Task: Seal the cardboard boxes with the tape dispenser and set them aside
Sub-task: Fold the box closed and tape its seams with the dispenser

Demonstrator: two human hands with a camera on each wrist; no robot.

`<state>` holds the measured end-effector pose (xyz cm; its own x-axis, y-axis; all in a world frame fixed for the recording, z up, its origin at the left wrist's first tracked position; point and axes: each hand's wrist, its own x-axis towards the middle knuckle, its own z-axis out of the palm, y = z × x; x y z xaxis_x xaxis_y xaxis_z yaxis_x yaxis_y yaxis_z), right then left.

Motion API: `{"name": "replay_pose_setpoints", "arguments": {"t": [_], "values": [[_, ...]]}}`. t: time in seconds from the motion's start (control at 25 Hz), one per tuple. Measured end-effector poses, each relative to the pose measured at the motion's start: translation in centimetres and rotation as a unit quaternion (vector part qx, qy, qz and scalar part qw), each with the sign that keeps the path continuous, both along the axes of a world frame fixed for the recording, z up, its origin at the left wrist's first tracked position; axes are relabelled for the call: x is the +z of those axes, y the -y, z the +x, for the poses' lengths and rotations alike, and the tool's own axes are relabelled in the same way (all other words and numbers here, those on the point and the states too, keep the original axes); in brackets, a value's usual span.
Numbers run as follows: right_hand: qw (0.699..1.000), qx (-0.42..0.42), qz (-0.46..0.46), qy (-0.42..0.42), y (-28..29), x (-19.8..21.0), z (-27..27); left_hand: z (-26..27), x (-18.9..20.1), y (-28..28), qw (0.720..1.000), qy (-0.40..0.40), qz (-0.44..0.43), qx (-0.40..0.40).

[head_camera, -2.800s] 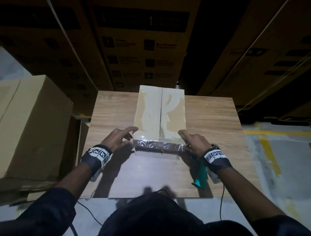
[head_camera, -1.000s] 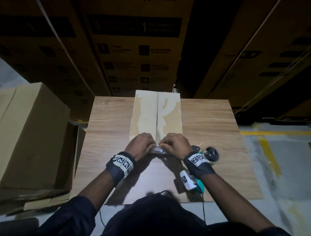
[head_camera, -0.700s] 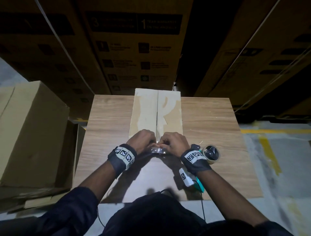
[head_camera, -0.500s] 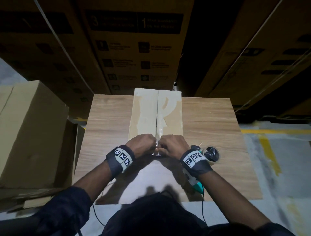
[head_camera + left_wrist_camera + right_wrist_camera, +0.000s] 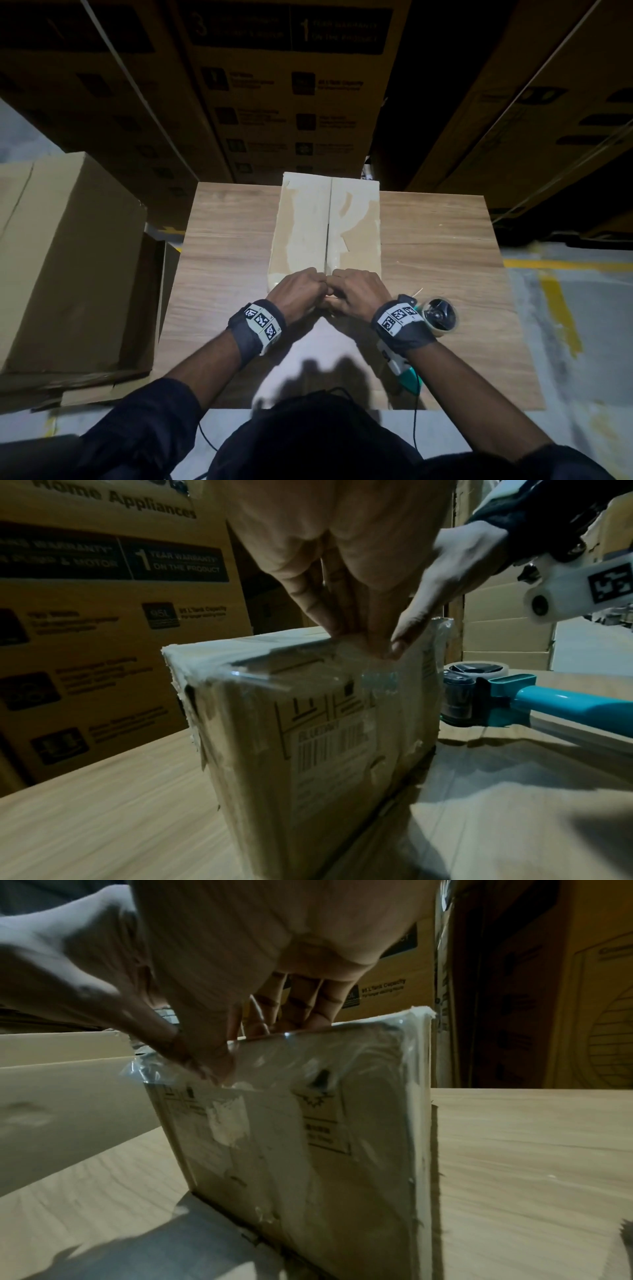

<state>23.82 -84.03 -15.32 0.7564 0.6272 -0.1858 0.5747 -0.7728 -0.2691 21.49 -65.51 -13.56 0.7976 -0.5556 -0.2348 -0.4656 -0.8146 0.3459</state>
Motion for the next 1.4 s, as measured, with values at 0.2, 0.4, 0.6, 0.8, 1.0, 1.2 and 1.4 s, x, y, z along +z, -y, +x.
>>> {"name": "replay_pose_setpoints", "arguments": {"t": [0.2,0.4,0.6,0.8,1.0,1.2,1.4], "values": [[0.998,-0.061,-0.007,-0.014,-1.1,-0.6,0.3,0.4,-0.1,1.0,0.995,-0.033,-0.034,0.090],[0.998,-0.066,-0.002,-0.023,-1.2,-0.6,0.1,0.1,-0.8,1.0,0.993,-0.029,-0.046,0.107],[0.998,-0.067,-0.015,-0.012,1.9,-0.3,-0.6,-0.2,-1.7,-1.1,0.992,-0.013,-0.089,0.090],[0.996,-0.090,-0.029,-0.003,5.6,-1.2,-0.9,0.7,-2.4,-4.7,0.992,-0.031,-0.103,0.072],[0.993,-0.113,-0.033,0.004,7.2,-1.6,-0.7,0.3,-2.5,-7.8,0.993,0.027,-0.066,0.096],[0.983,-0.159,0.065,-0.062,8.8,-2.5,-0.8,1.1,-3.3,-9.3,0.996,0.010,-0.076,0.043],[0.983,-0.158,0.074,-0.052,8.4,-3.1,-0.6,1.4,-3.1,-9.8,0.995,-0.007,-0.091,0.049]]}}
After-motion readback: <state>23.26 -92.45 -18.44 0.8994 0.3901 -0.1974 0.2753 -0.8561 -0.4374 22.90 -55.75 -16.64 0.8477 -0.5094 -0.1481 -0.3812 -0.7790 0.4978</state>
